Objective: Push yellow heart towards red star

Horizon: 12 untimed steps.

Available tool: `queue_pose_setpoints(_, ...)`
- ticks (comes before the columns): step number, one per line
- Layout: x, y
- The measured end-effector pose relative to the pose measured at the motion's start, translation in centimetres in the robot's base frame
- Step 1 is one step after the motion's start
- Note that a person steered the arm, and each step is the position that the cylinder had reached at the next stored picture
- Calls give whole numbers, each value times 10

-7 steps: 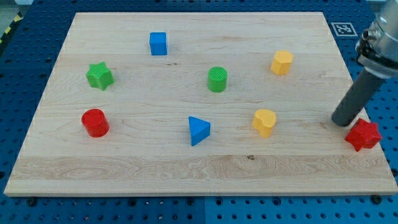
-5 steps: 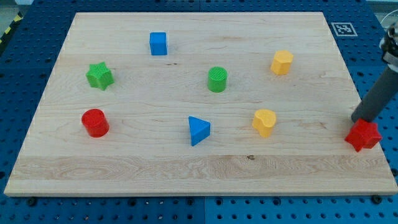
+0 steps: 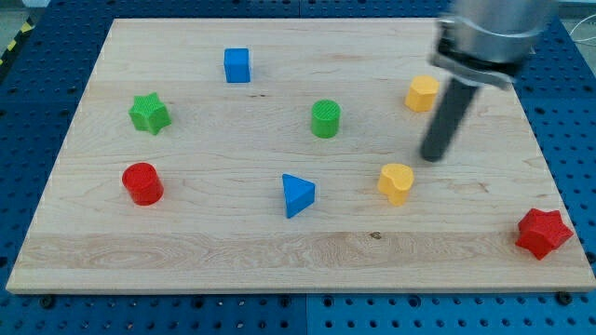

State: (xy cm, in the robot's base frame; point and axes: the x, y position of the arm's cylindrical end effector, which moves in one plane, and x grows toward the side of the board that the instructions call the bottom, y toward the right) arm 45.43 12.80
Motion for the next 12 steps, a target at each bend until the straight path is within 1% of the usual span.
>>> queue_pose_setpoints(1, 0, -63)
queue_pose_setpoints(2, 51, -71)
queue_pose_setpoints(3, 70, -50)
queue_pose_setpoints(4, 70, -9)
queue_pose_setpoints(5, 61, 11)
queue_pose_setpoints(6, 21, 8)
queue_pose_setpoints(7, 11, 28)
queue_pose_setpoints(8, -3, 62)
queue_pose_setpoints(9, -27, 94)
queue_pose_setpoints(10, -11, 117)
queue_pose_setpoints(11, 13, 118)
queue_pose_setpoints(12, 21, 106)
